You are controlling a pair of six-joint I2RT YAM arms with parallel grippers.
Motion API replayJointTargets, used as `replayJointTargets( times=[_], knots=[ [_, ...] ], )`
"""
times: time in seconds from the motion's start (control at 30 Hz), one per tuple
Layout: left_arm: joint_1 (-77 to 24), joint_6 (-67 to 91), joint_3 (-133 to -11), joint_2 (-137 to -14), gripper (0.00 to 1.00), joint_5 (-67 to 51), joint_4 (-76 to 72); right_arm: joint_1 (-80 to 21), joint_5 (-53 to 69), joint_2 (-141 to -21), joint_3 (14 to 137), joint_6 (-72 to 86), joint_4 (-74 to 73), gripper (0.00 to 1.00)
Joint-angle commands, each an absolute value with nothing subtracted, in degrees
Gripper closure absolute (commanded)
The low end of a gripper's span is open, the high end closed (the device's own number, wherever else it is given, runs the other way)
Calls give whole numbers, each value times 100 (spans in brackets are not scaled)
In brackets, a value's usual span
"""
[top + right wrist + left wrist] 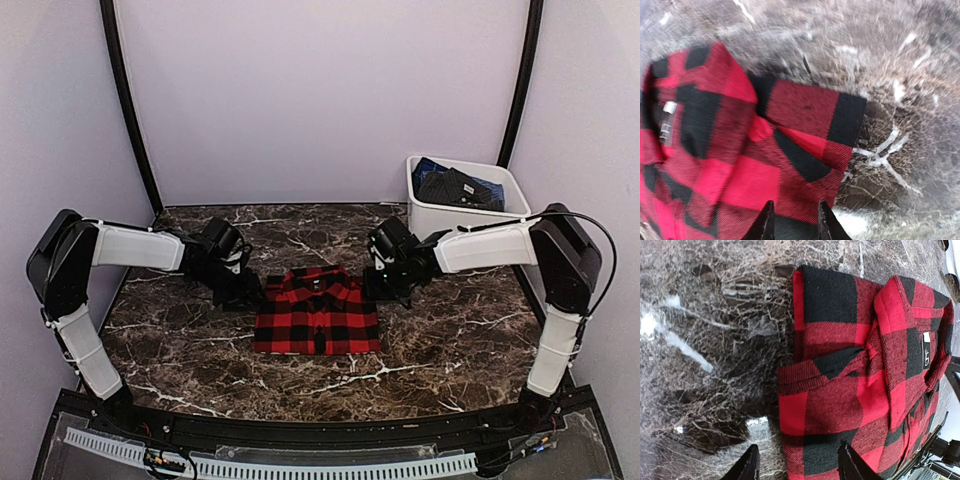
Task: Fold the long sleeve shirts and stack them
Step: Smooth out the square-folded shirt at the center of the board.
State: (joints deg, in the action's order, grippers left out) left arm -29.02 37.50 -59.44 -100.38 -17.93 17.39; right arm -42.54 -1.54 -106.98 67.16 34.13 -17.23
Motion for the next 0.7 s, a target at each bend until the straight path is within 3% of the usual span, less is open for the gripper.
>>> replayJointTargets(
  times=[0.0,0.23,0.67],
  knots=[
    [-2865,3728,-5753,-9796,48,-1979,1643,-4315,-277,-10154,6761,3301,-1594,66],
    [-2901,3755,-5584,-9870,48,-2220,1501,-4314,-482,-9854,6603,3274,-1541,49],
    [-3098,3855,-5642,-10096,48,-2204,1471,-4343,-276,-9866,6050,3559,-1530,41]
  ],
)
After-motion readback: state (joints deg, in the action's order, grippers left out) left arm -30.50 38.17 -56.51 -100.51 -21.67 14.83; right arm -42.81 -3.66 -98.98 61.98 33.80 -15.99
